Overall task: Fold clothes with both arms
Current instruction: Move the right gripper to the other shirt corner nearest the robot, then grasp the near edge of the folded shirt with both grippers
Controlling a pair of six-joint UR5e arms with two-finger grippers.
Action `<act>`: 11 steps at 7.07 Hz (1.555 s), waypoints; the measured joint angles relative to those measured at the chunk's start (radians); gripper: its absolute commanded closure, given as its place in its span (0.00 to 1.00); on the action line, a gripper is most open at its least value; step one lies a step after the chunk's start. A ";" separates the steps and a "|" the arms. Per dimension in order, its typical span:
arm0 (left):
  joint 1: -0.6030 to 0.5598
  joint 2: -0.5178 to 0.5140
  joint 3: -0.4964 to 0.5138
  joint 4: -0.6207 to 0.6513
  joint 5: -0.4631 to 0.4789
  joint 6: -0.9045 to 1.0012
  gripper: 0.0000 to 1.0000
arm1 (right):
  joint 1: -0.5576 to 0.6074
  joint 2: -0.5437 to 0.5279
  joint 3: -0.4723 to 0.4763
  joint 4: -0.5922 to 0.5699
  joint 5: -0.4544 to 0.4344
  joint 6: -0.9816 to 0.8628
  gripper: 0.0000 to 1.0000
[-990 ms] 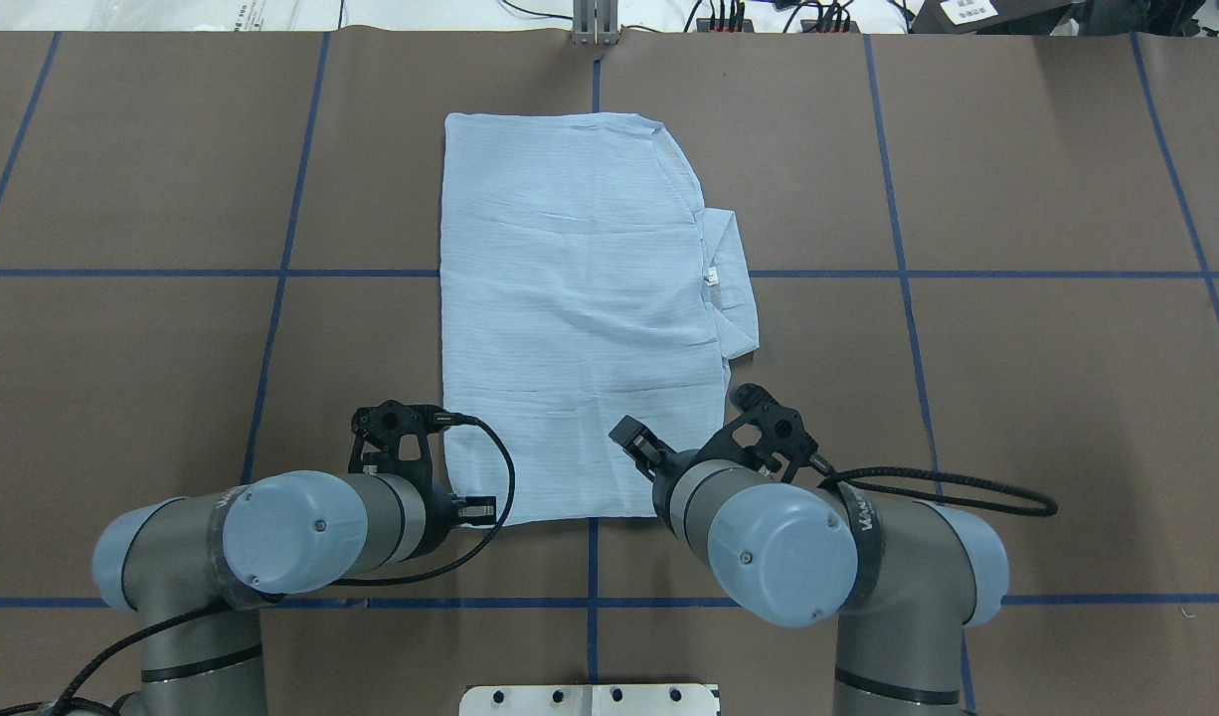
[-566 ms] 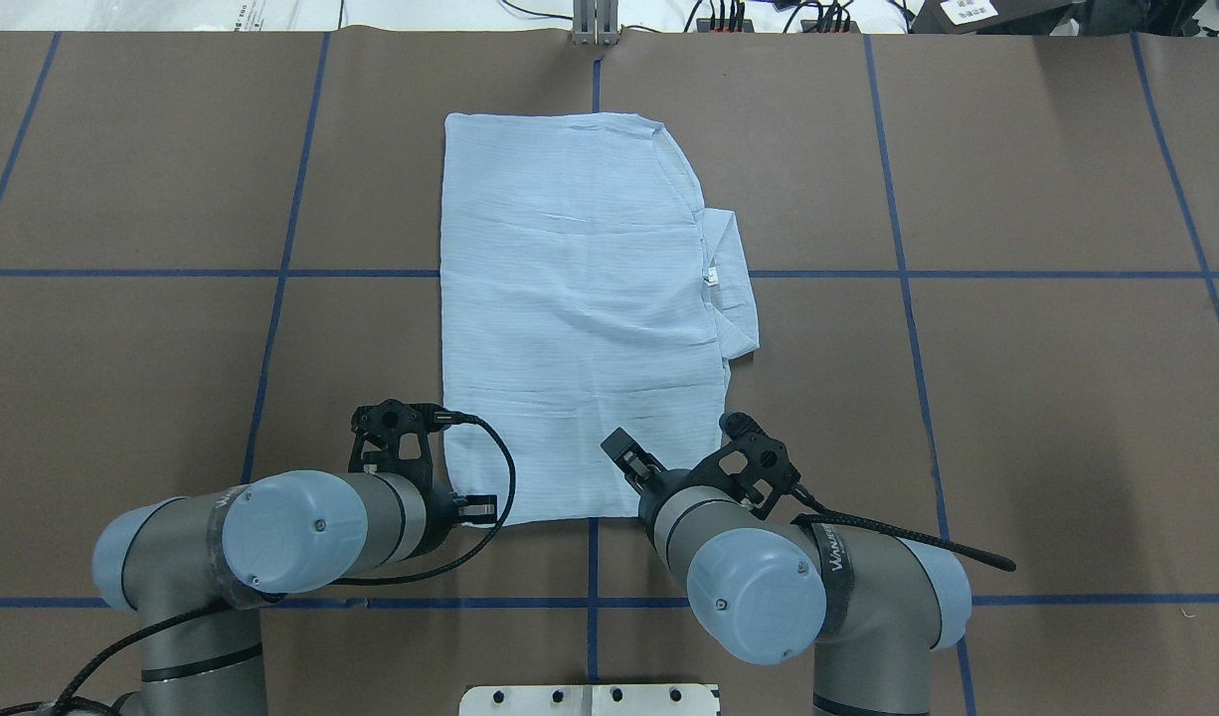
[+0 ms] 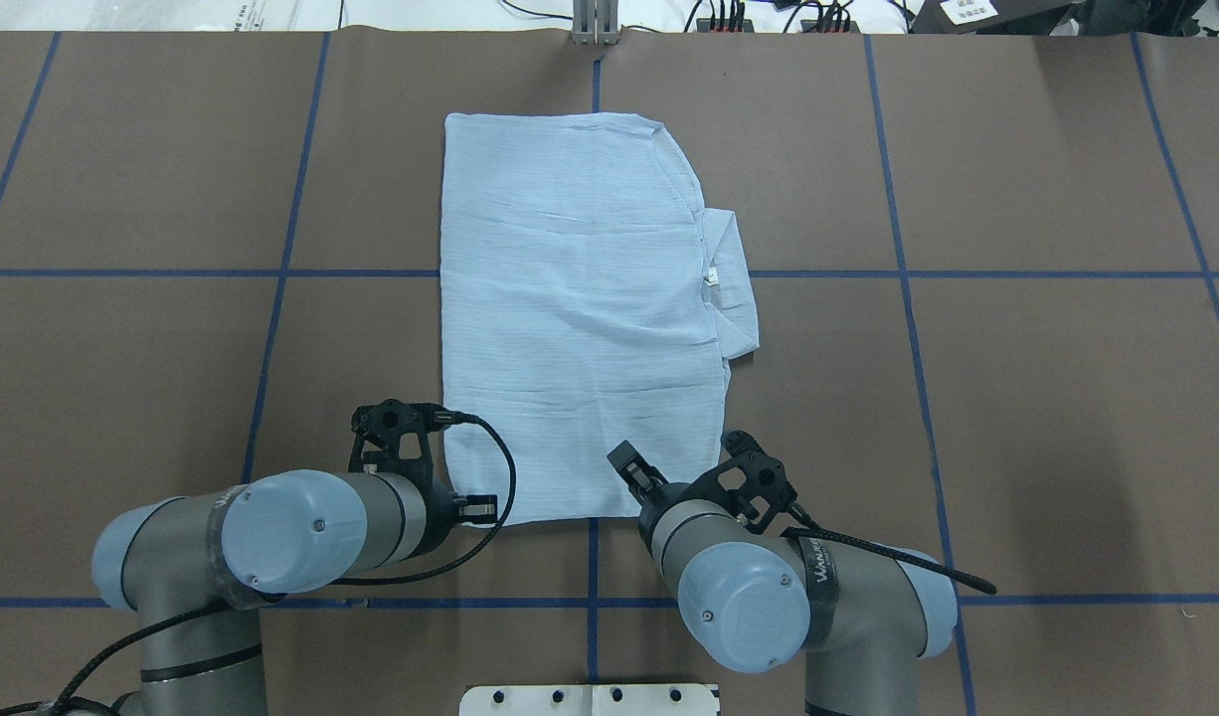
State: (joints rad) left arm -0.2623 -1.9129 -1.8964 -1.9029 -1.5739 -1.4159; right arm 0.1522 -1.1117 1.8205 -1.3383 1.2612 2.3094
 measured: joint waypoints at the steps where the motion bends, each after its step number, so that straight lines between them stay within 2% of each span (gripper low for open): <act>1: -0.001 0.000 -0.002 0.000 0.000 0.000 1.00 | -0.001 0.004 -0.014 0.001 -0.001 0.007 0.09; 7: -0.002 0.000 -0.004 -0.001 0.000 0.000 1.00 | -0.002 0.044 -0.061 0.002 -0.005 0.023 0.11; 8: -0.002 0.000 -0.004 -0.001 0.000 0.000 1.00 | -0.002 0.051 -0.068 0.002 -0.005 0.024 0.18; 10: -0.001 0.000 -0.004 -0.001 0.000 0.000 1.00 | -0.001 0.058 -0.073 0.003 -0.005 0.047 0.41; 11: -0.001 0.000 -0.004 -0.001 0.000 0.000 1.00 | -0.001 0.058 -0.073 0.003 -0.006 0.066 0.57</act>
State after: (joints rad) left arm -0.2635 -1.9129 -1.9006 -1.9037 -1.5739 -1.4158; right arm 0.1507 -1.0540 1.7471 -1.3348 1.2550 2.3758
